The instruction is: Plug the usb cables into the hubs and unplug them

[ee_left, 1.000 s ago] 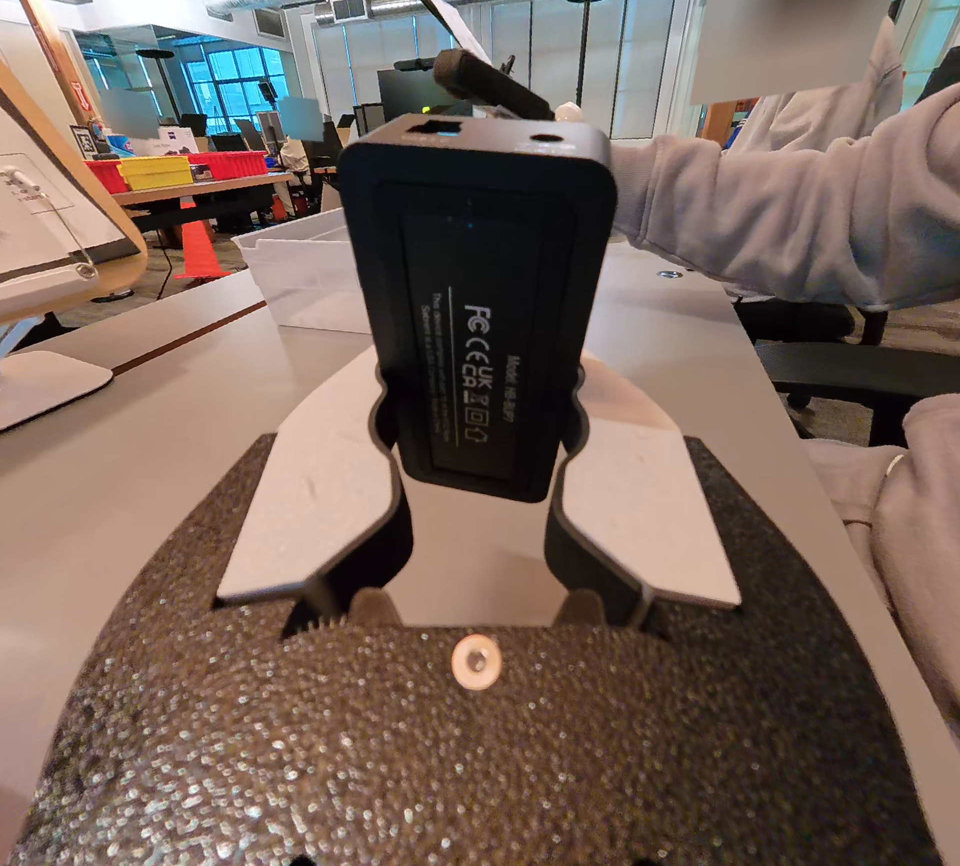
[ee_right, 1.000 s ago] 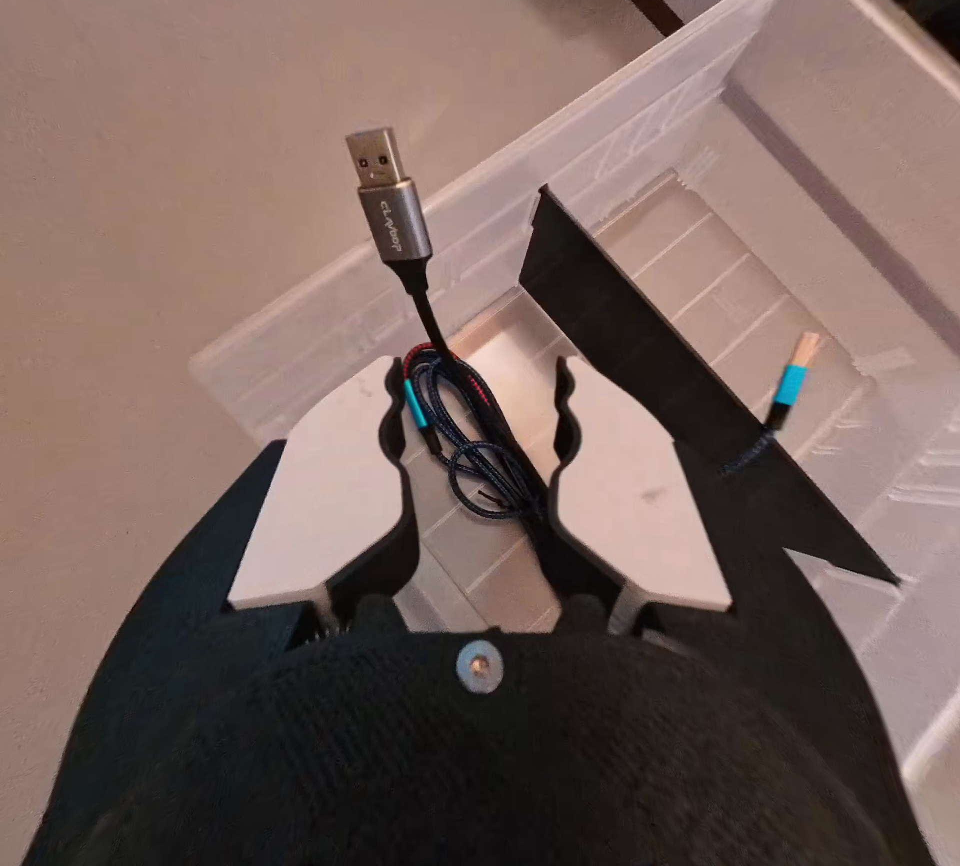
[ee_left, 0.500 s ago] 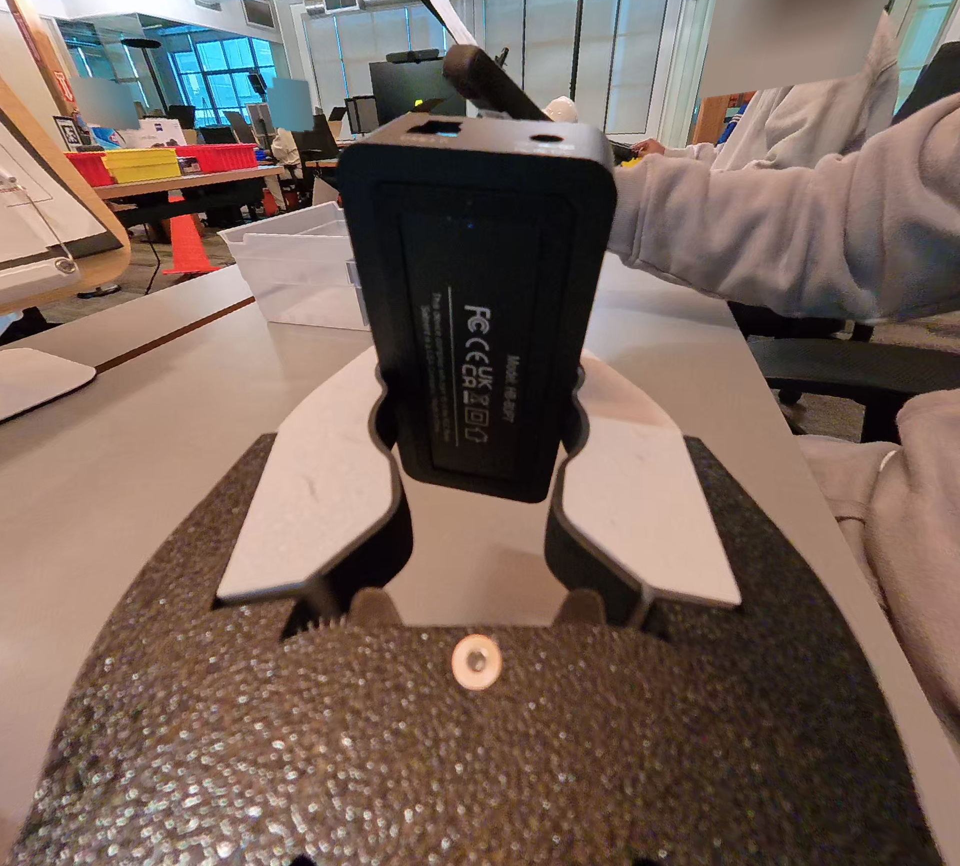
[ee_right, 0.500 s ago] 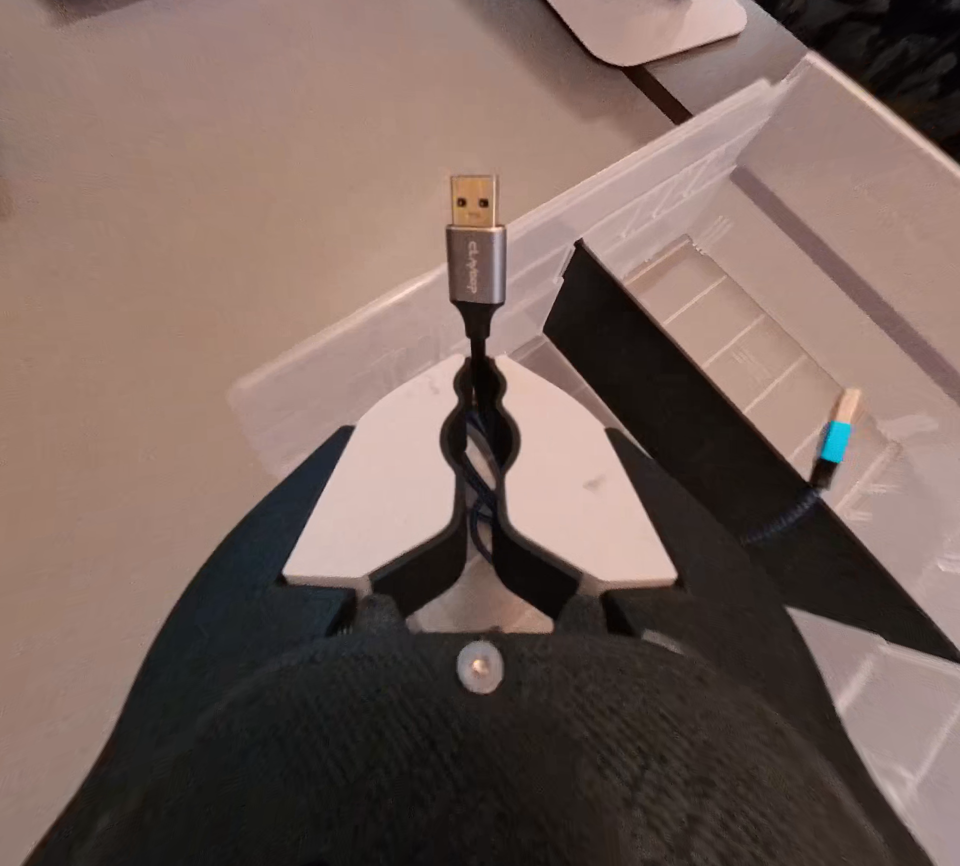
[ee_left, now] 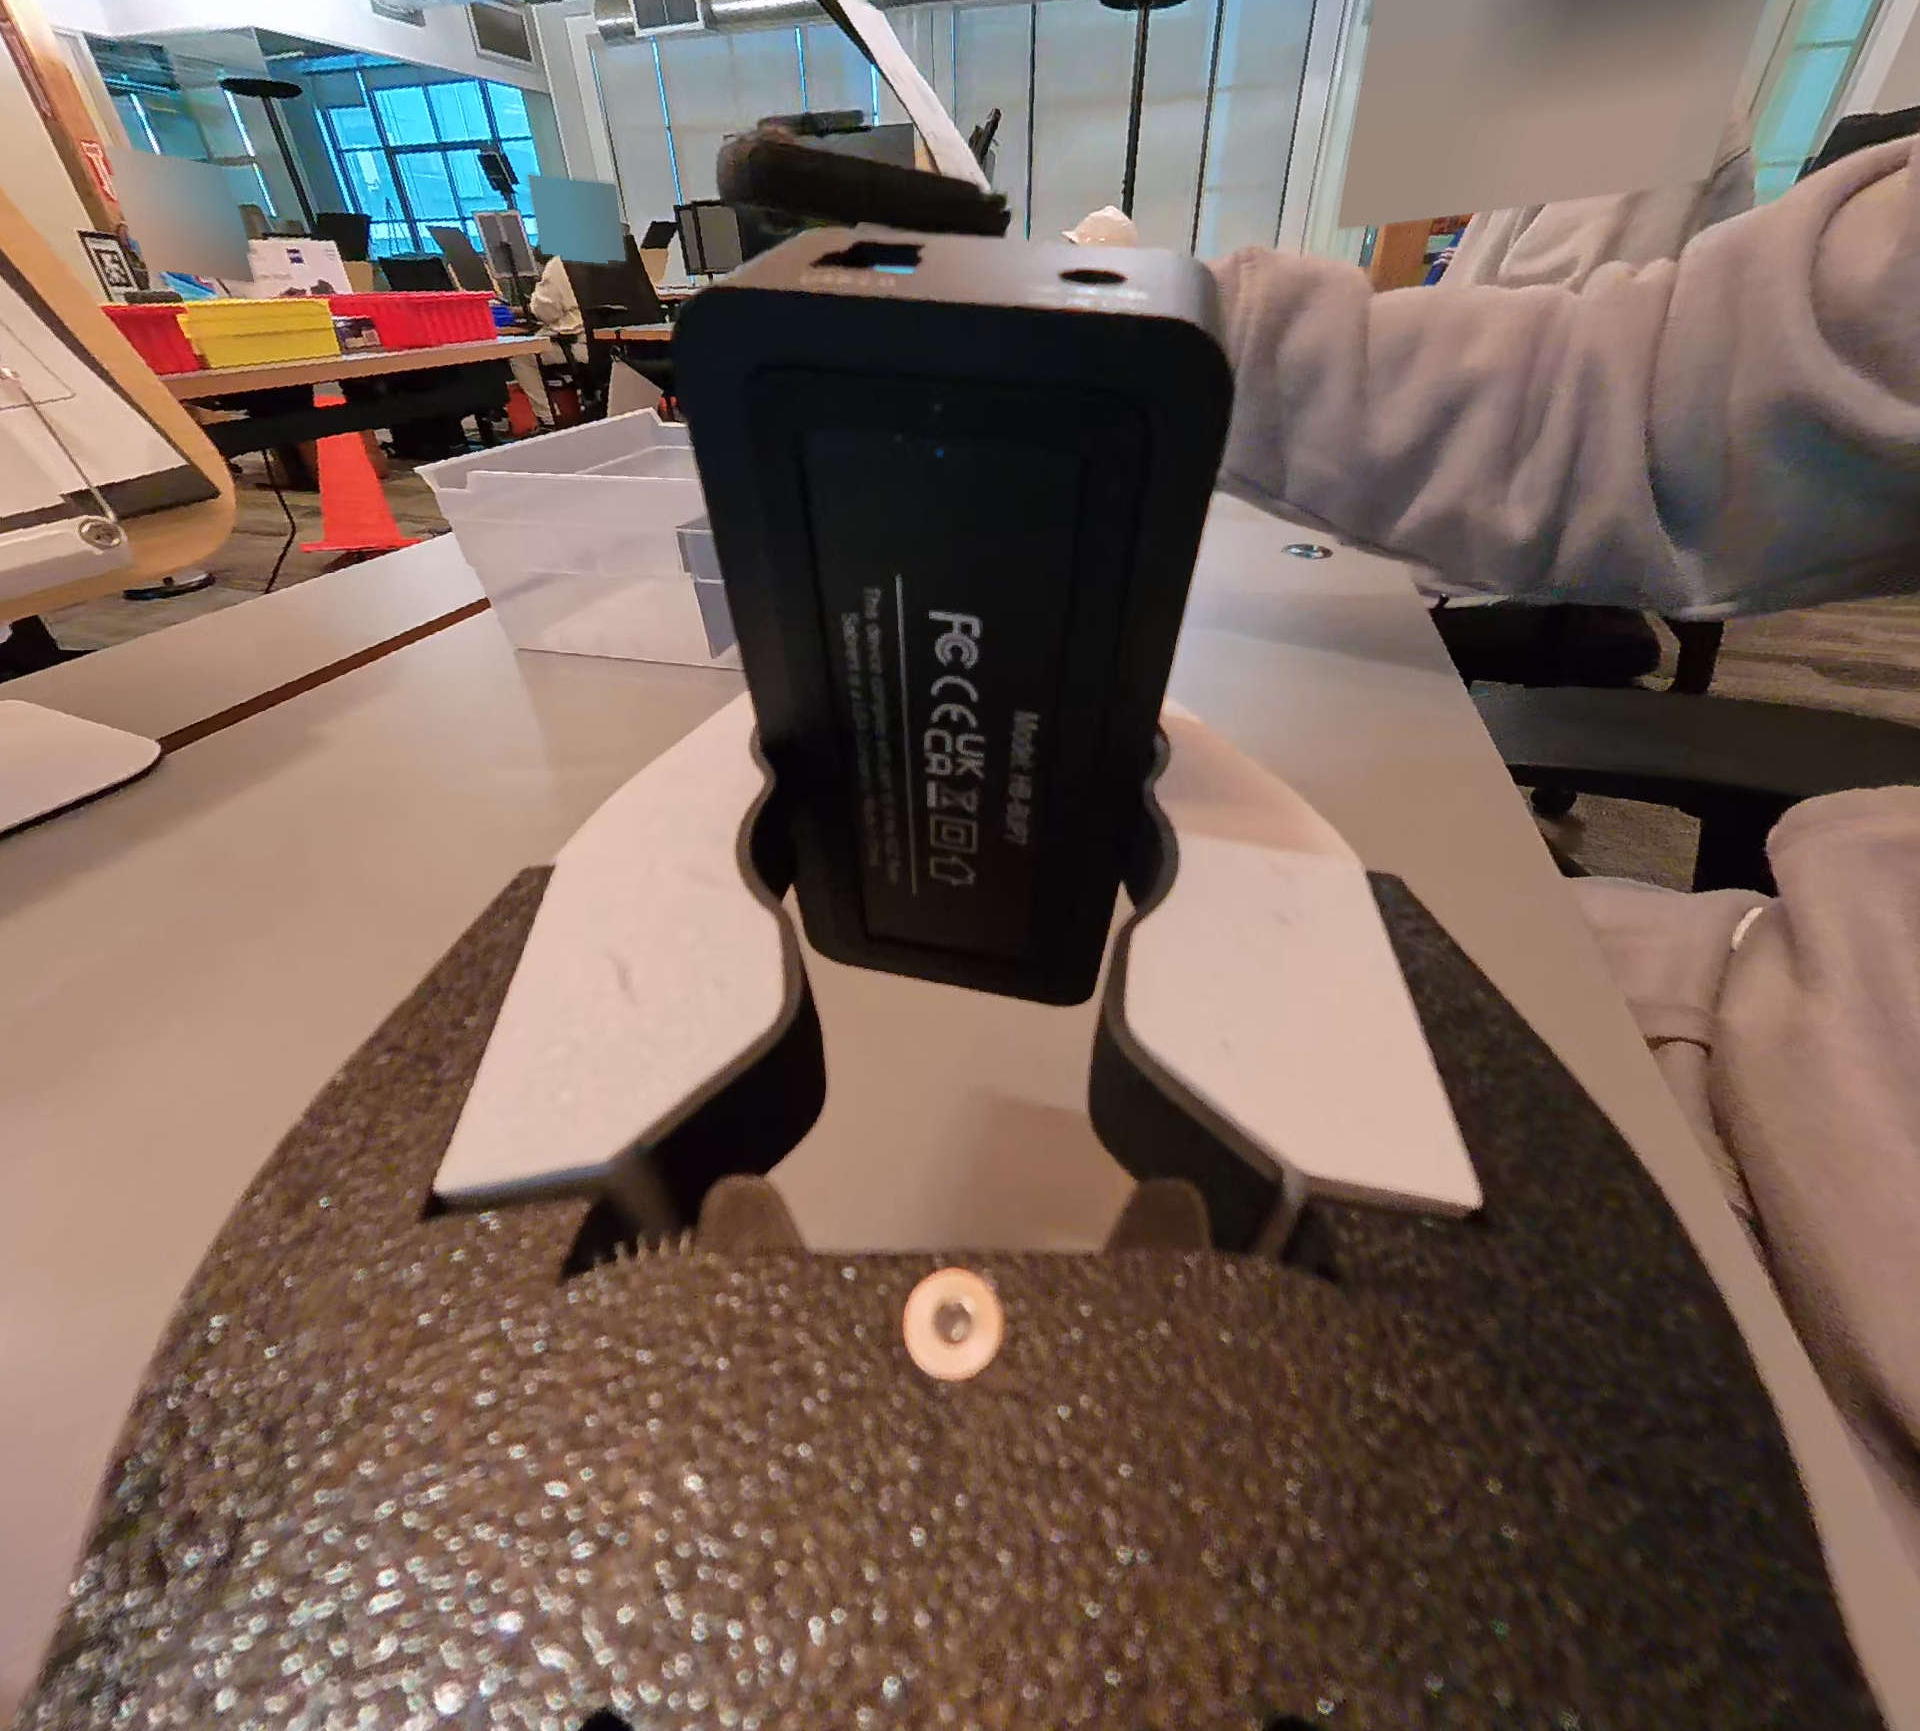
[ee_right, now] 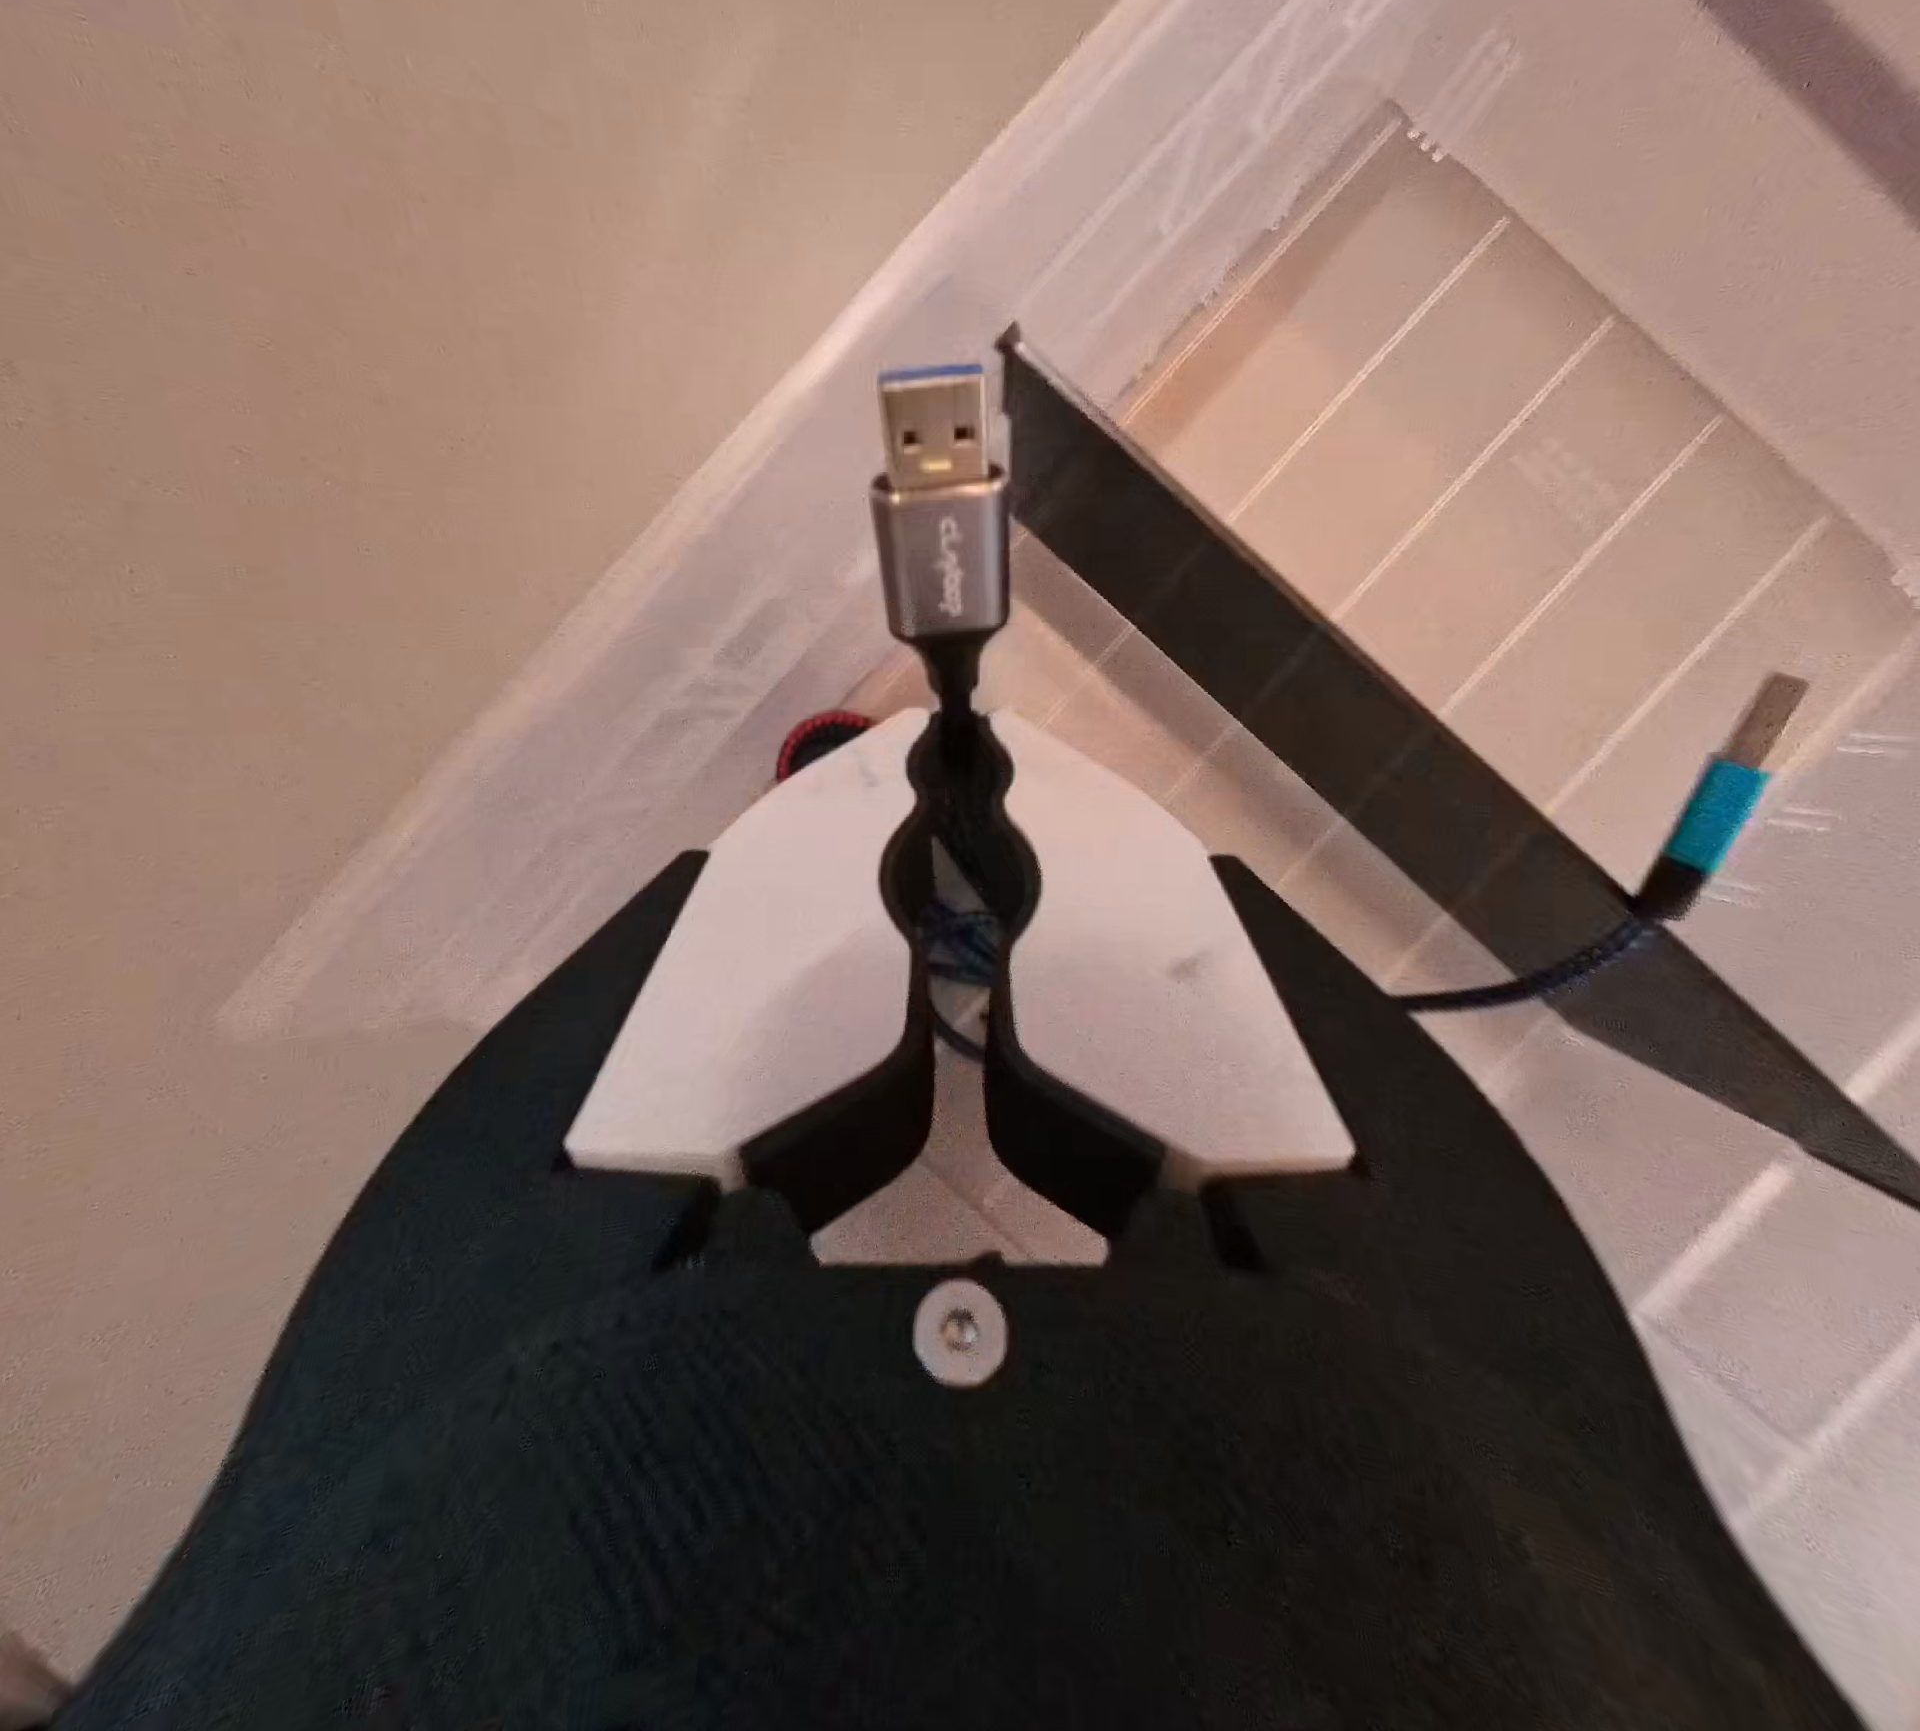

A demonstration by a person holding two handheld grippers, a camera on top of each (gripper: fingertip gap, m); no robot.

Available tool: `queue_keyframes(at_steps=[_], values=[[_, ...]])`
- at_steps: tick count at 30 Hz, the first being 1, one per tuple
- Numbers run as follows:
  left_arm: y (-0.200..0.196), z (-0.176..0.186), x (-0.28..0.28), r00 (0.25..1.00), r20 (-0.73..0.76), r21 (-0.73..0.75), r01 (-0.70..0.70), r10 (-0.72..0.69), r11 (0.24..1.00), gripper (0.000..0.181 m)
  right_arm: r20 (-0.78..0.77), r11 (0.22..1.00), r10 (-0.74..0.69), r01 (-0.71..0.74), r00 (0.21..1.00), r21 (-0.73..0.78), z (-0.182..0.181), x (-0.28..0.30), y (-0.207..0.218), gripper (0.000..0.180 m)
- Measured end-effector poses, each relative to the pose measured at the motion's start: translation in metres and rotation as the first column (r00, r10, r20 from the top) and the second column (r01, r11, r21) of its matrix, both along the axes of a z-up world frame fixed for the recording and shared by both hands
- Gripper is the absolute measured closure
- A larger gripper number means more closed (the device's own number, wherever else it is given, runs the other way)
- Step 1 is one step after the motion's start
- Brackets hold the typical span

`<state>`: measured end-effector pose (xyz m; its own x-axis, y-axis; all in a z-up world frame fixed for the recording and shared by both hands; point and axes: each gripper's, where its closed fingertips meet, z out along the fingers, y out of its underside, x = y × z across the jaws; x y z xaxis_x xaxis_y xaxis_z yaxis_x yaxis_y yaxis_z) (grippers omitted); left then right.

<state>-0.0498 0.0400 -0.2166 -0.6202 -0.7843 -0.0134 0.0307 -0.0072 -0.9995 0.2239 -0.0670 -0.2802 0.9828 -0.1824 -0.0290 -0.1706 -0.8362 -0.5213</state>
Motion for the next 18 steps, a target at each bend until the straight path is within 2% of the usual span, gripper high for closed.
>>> queue_keyframes(at_steps=[1,3,6,9,11,13,16,18], values=[[0.001,0.001,0.000,1.000,0.002,-0.004,-0.002,0.002,1.000,0.118,-0.038,0.999,-0.038,0.039,0.999,0.017,-0.004,0.003,0.004,0.175],[0.002,0.002,-0.001,1.000,0.004,-0.014,-0.003,0.003,1.000,0.118,-0.086,0.998,-0.060,0.061,0.994,0.012,-0.014,0.006,0.009,0.175],[0.004,0.002,-0.002,1.000,0.008,-0.018,-0.004,0.004,1.000,0.117,-0.056,0.997,-0.026,0.022,0.998,-0.071,-0.031,0.007,0.005,0.173],[0.004,0.003,-0.003,1.000,0.009,-0.023,-0.003,0.003,1.000,0.118,0.085,0.978,-0.021,0.038,0.996,-0.206,-0.044,0.021,-0.014,0.148],[0.004,0.003,-0.003,1.000,0.010,-0.018,-0.007,0.007,1.000,0.117,0.122,0.990,-0.038,0.054,0.992,-0.132,-0.028,0.022,-0.013,0.136],[0.006,0.004,-0.002,1.000,0.016,-0.022,-0.021,0.021,1.000,0.117,0.156,0.998,-0.063,0.061,0.986,0.019,0.004,0.018,-0.010,0.127],[0.007,0.004,-0.002,1.000,0.018,-0.027,-0.023,0.023,0.999,0.117,0.258,0.975,-0.099,0.043,0.961,0.217,0.053,0.011,-0.015,0.114],[0.006,0.003,-0.001,1.000,0.015,-0.021,-0.019,0.019,1.000,0.117,0.312,0.958,-0.097,0.004,0.945,0.286,0.071,0.000,-0.020,0.105]])
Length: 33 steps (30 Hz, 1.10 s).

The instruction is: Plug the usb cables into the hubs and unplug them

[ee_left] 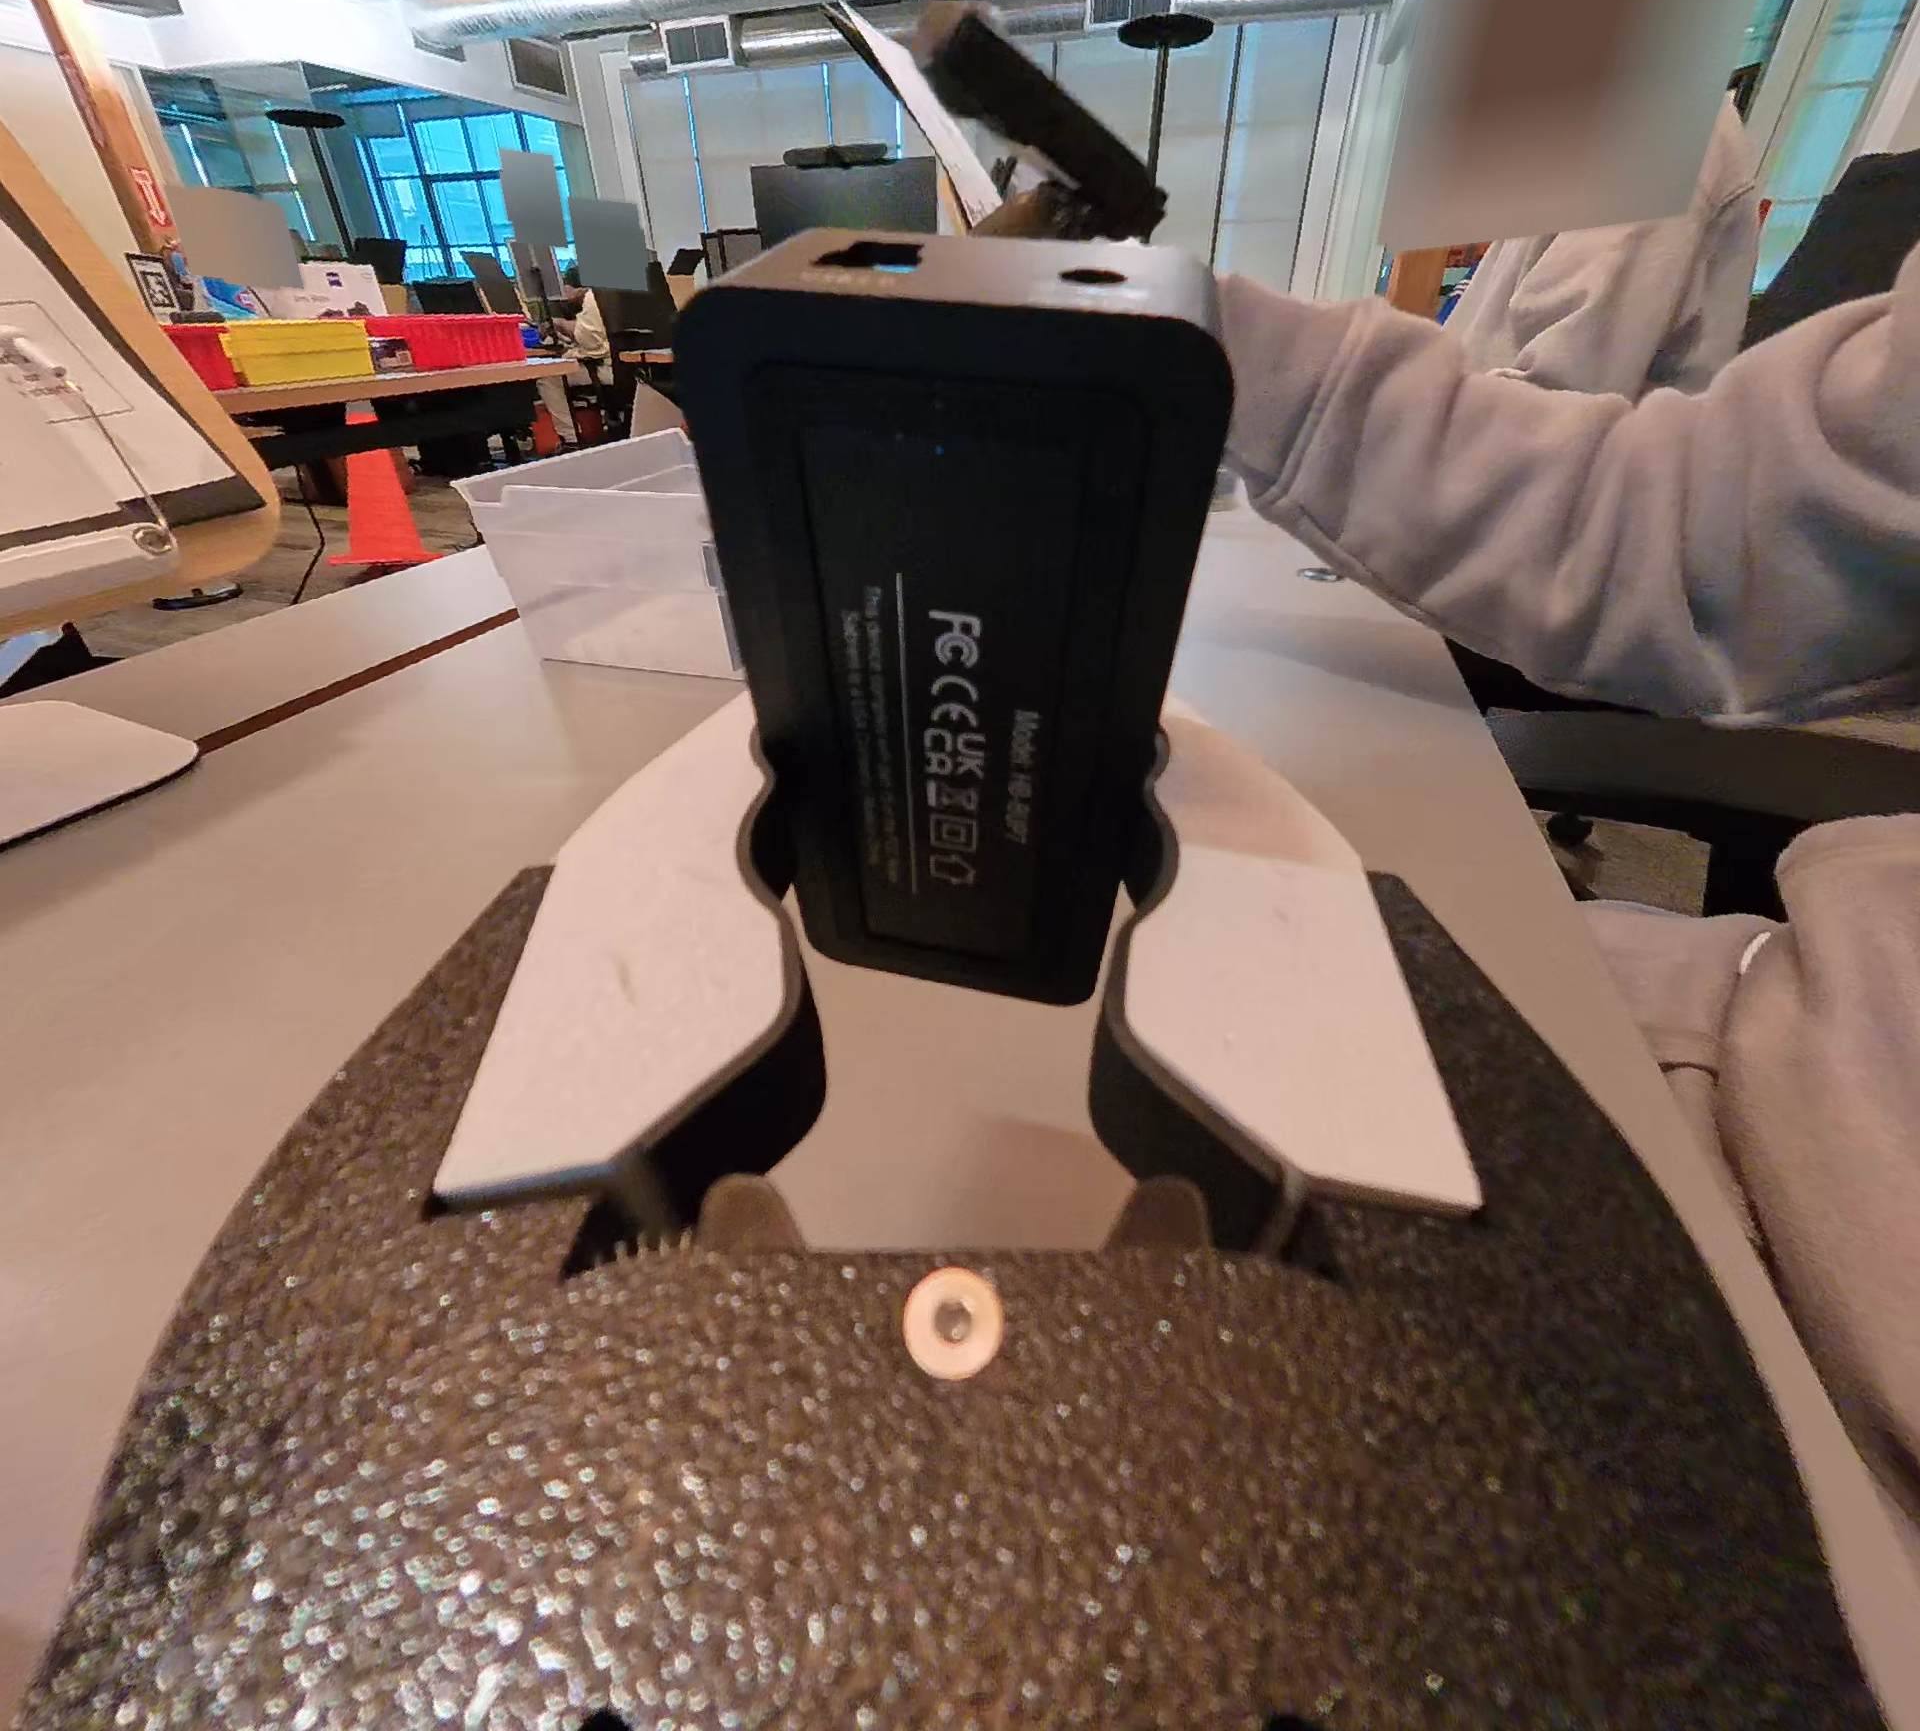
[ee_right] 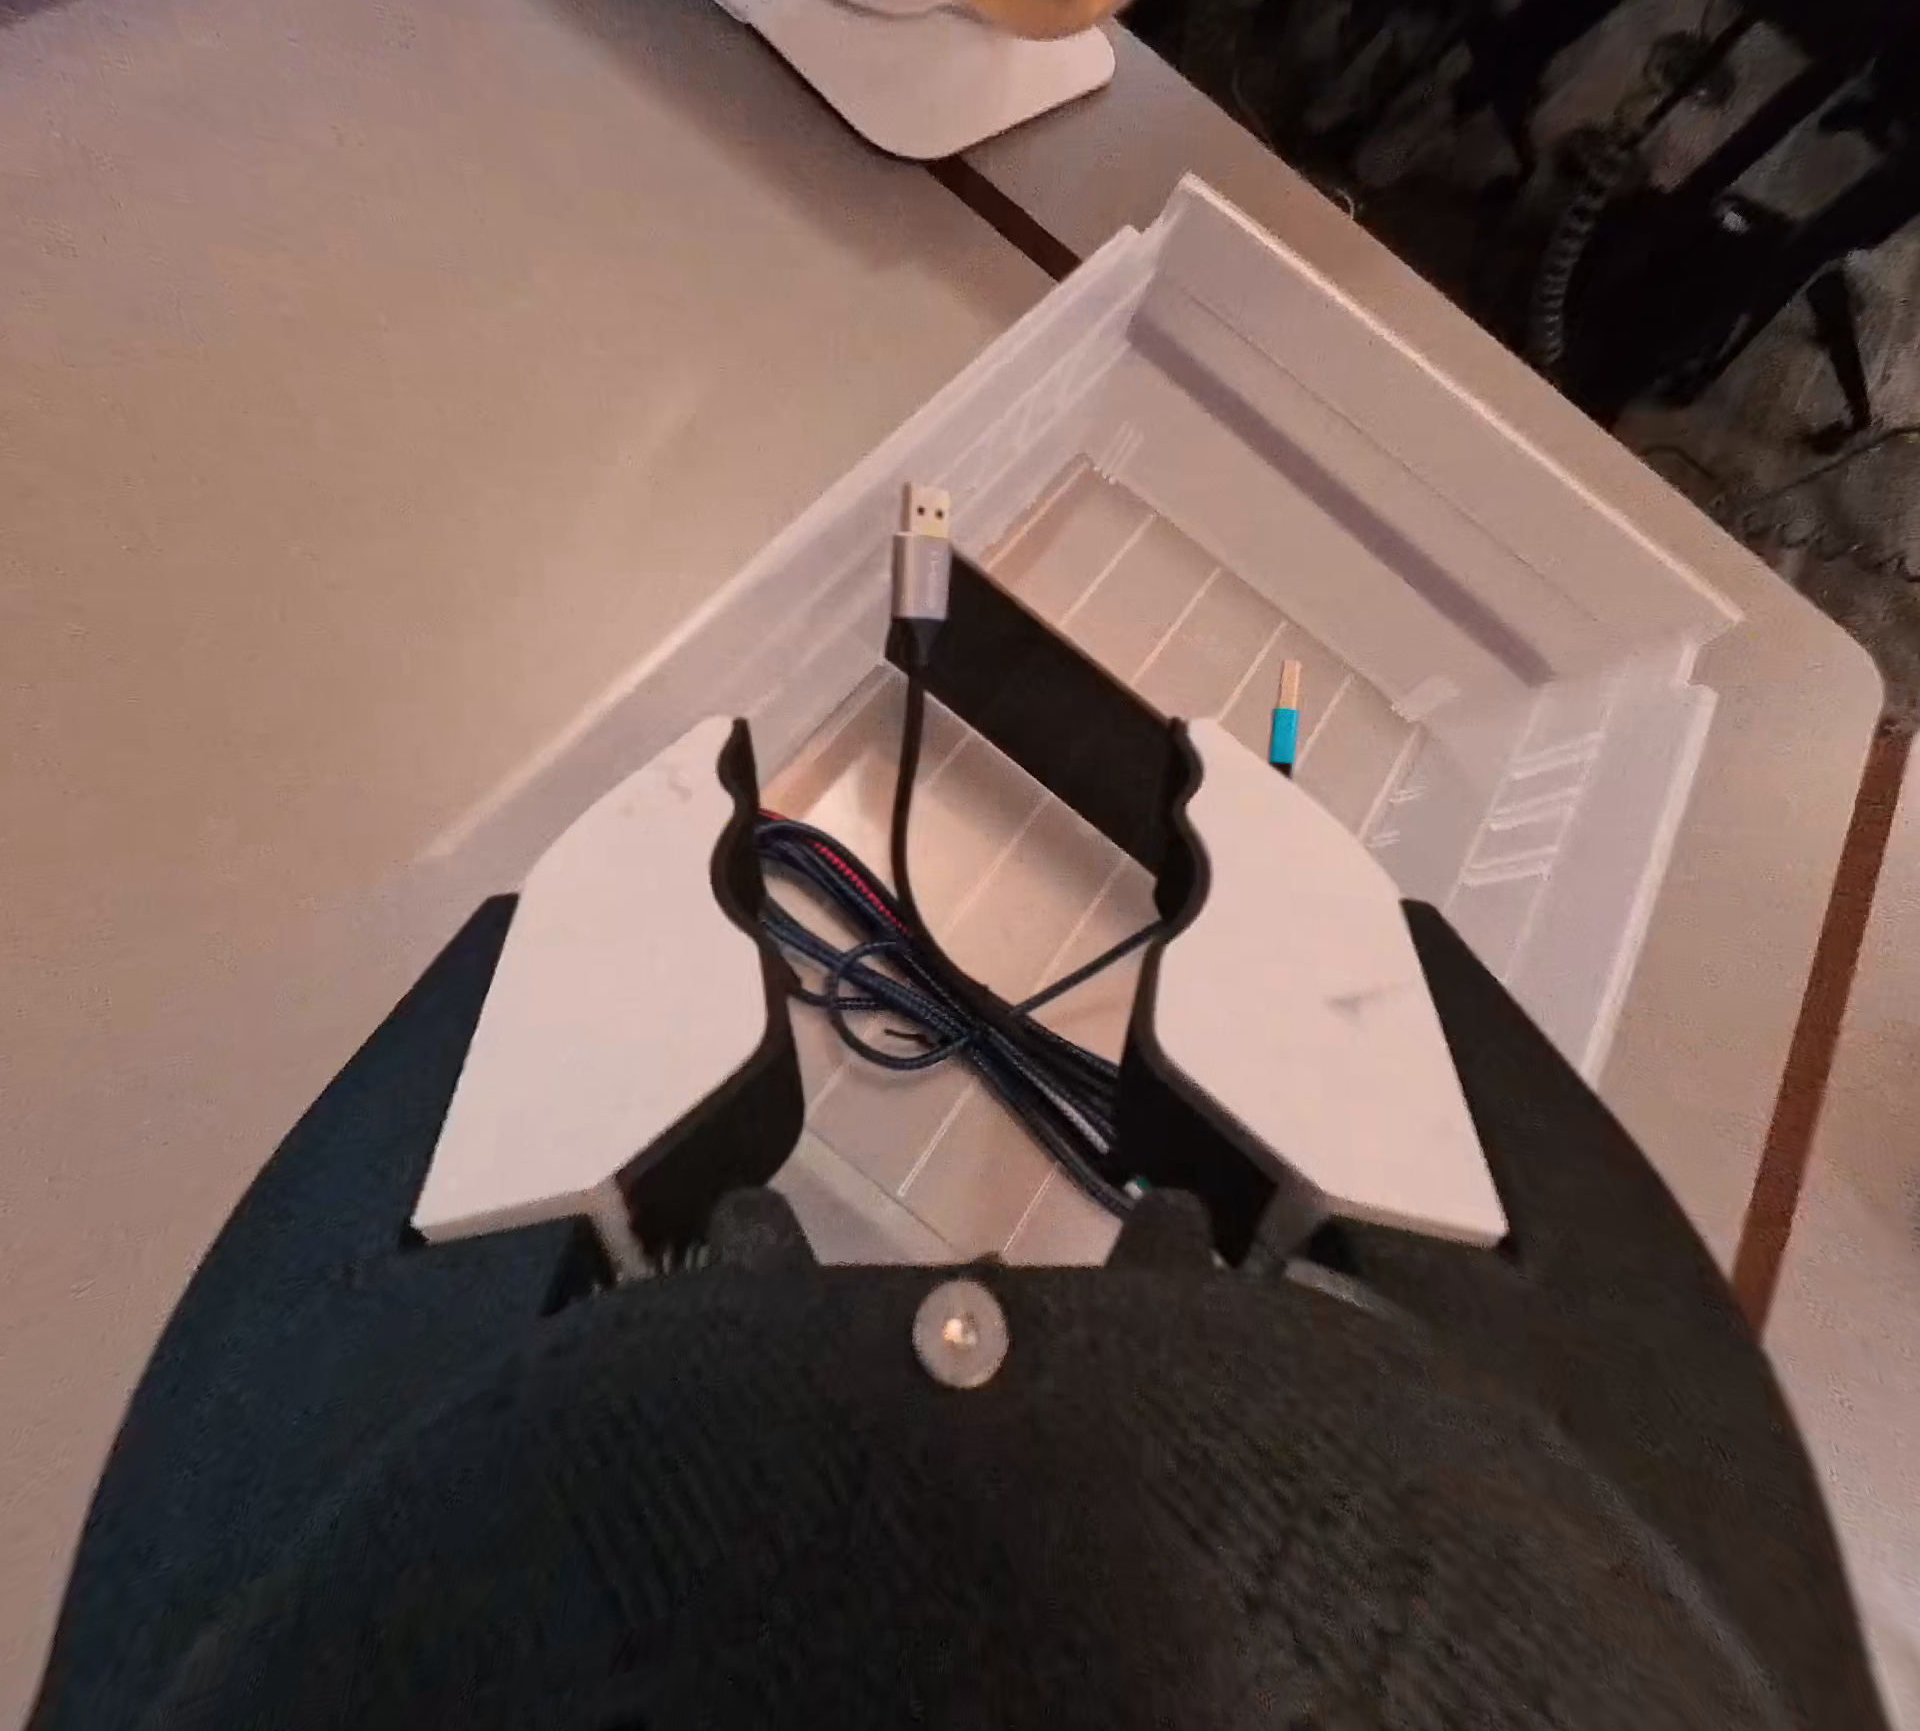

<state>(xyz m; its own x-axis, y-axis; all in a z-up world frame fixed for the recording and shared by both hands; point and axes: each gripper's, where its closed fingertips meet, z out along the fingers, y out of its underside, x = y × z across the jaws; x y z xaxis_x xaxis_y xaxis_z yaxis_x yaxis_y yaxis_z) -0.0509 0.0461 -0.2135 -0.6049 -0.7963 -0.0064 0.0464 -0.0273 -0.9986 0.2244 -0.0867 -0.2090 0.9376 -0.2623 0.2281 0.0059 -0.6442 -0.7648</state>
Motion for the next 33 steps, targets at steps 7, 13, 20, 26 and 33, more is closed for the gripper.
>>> queue_keyframes(at_steps=[7,13,20,26,33], values=[[-0.014,0.001,0.000,0.999,0.002,-0.001,0.051,-0.051,0.999,0.117,-0.058,0.835,0.506,-0.471,0.861,0.286,0.020,-0.176,0.066,0.109],[-0.030,-0.002,0.000,0.996,0.002,0.034,0.094,-0.095,0.995,0.117,0.048,0.625,0.737,-0.708,0.674,0.329,0.020,-0.295,0.117,0.099],[-0.032,-0.004,0.000,0.996,0.017,0.078,0.081,-0.082,0.994,0.117,0.051,0.597,0.774,-0.755,0.631,0.271,0.011,-0.313,0.136,0.121],[-0.032,0.002,0.006,0.997,0.074,0.073,0.012,-0.018,0.997,0.116,0.103,0.614,0.764,-0.766,0.637,0.191,0.017,-0.305,0.133,0.120],[-0.014,-0.003,0.014,0.994,0.048,0.078,-0.102,0.099,0.992,0.107,0.390,0.844,0.536,-0.476,0.749,-0.247,0.083,-0.129,0.092,0.120]])
